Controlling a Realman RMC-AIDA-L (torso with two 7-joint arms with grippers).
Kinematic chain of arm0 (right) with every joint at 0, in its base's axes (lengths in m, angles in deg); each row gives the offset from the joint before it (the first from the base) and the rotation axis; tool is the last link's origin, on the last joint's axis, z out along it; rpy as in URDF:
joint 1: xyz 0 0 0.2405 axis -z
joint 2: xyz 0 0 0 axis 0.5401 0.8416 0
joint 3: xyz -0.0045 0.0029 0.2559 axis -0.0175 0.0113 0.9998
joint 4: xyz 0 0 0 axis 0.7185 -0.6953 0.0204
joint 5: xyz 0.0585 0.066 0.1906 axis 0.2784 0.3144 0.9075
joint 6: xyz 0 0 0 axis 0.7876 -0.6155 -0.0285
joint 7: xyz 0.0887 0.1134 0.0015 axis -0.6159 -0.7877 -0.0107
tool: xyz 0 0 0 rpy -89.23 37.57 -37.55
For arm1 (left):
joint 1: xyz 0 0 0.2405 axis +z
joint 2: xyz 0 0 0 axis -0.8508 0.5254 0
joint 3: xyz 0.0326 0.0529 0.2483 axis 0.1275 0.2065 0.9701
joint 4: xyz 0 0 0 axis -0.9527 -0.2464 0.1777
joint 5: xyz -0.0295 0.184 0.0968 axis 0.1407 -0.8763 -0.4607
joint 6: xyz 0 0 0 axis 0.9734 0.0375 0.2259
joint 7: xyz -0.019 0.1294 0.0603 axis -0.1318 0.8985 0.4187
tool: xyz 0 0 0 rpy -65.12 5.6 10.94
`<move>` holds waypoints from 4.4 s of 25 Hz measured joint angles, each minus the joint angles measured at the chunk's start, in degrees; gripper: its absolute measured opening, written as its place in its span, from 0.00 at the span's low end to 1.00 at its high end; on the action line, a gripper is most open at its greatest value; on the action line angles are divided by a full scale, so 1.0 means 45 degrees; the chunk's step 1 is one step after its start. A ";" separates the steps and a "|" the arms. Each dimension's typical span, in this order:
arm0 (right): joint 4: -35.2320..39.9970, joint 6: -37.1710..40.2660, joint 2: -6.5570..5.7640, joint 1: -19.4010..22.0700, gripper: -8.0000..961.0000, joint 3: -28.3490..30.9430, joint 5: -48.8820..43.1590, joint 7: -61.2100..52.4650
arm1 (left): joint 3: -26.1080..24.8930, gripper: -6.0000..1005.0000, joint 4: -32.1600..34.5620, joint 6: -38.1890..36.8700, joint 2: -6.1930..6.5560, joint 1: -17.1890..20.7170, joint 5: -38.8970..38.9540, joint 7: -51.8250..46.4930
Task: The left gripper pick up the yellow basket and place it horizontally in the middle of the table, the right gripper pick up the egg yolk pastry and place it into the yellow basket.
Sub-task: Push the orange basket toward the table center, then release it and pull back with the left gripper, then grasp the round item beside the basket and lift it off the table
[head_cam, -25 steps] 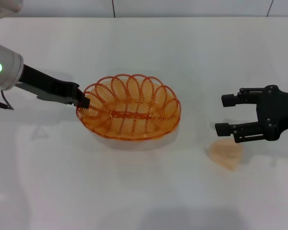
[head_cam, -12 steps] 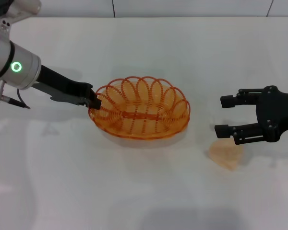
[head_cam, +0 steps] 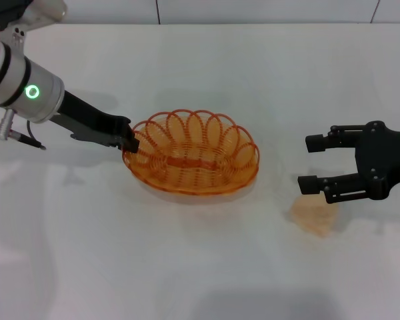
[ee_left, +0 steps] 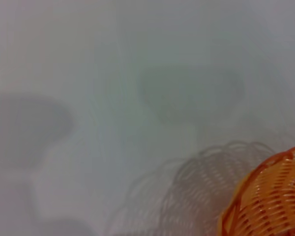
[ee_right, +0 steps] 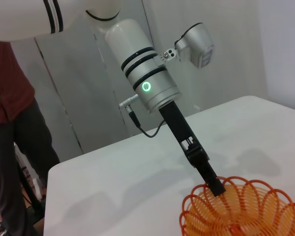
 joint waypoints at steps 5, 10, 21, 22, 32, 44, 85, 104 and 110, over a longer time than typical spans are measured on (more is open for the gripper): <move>-0.0023 0.0022 0.0001 0.0024 0.77 0.0000 0.0004 0.0000 | -0.0003 0.08 -0.0072 0.0179 -0.0146 -0.0014 0.0002 0.0000; -0.0044 0.0022 0.0001 0.0031 0.77 0.0000 0.0014 0.0005 | -0.0007 0.08 -0.0392 0.0489 -0.0191 -0.0020 0.0075 0.0010; -0.0058 0.0055 0.0001 0.0016 0.77 0.0000 0.0014 0.0018 | -0.0004 0.08 -0.0460 0.0597 -0.0227 -0.0039 0.0225 0.0056; -0.0058 0.0057 0.0000 0.0016 0.76 0.0000 0.0012 0.0019 | 0.0000 0.08 -0.0461 0.0581 -0.0231 -0.0043 0.0230 0.0068; -0.0058 -0.0010 0.0001 -0.0005 0.76 0.0002 -0.0001 0.0032 | 0.0300 0.09 -0.0482 0.0505 -0.0278 -0.0077 0.0229 0.0096; -0.0057 0.0018 0.0001 0.0037 0.76 0.0223 -0.0011 0.0039 | 0.0290 0.33 -0.0400 0.0209 -0.0226 -0.0156 0.0474 0.0447; 0.0323 -0.0118 0.0021 -0.0240 0.75 0.0179 -0.1950 -0.1178 | -0.0841 0.88 0.4582 -0.3589 0.0582 0.4789 0.7573 0.9152; 0.0374 -0.1036 0.0076 -0.1199 0.74 -0.1144 -0.4735 -0.3076 | -0.0753 0.88 0.4642 -0.4200 0.0422 0.5021 0.7368 1.0379; 0.0268 -0.1534 0.0078 -0.1115 0.74 -0.1543 -0.4750 -0.3039 | -0.0698 0.88 0.4547 -0.3941 0.0419 0.4995 0.7364 1.0433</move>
